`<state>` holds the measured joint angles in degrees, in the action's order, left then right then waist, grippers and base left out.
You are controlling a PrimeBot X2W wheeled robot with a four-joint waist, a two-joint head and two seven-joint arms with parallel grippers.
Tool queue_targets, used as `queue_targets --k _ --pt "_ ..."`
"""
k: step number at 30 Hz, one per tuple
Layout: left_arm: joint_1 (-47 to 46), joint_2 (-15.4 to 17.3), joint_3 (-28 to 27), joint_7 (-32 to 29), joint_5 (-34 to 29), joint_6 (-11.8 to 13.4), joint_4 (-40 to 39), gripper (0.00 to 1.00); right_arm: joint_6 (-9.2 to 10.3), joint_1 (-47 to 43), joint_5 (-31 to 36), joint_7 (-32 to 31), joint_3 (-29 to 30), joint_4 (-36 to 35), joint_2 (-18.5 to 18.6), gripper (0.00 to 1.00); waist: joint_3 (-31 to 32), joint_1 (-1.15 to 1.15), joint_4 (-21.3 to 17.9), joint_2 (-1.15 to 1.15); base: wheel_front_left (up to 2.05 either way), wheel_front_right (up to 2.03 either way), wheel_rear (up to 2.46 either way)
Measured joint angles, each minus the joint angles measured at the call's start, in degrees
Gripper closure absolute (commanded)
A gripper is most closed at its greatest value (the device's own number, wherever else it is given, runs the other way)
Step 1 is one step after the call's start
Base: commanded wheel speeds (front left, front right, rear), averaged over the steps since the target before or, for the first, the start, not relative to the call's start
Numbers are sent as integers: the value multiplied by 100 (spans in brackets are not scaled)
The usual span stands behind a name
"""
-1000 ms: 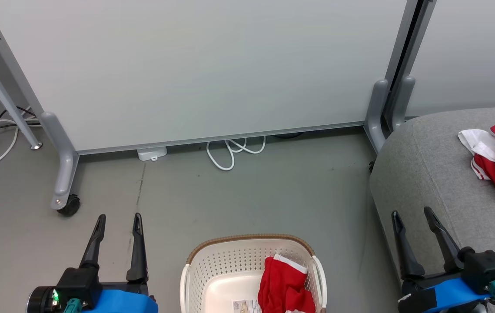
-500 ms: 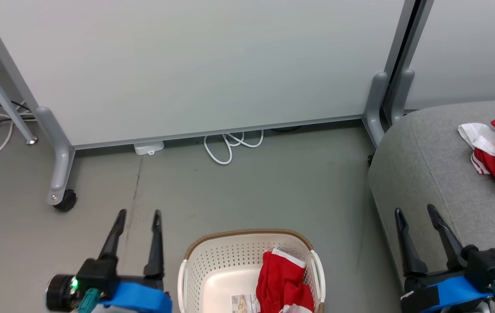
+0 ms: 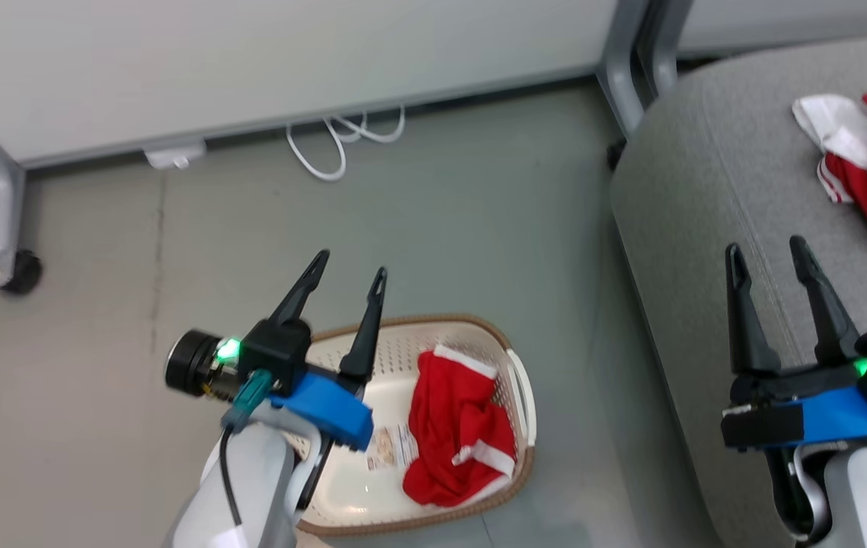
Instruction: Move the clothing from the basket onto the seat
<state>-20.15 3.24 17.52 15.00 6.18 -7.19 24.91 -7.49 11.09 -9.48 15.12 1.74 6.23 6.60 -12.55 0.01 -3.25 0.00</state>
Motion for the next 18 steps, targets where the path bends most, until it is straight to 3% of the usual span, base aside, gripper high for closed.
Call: queue_targets --k 18 --pt "-2368 308 1677 0 825 -3 2441 0 0 1192 -71 0 -2 -475 -98 0 -2306 1 -711 0 0 0 0"
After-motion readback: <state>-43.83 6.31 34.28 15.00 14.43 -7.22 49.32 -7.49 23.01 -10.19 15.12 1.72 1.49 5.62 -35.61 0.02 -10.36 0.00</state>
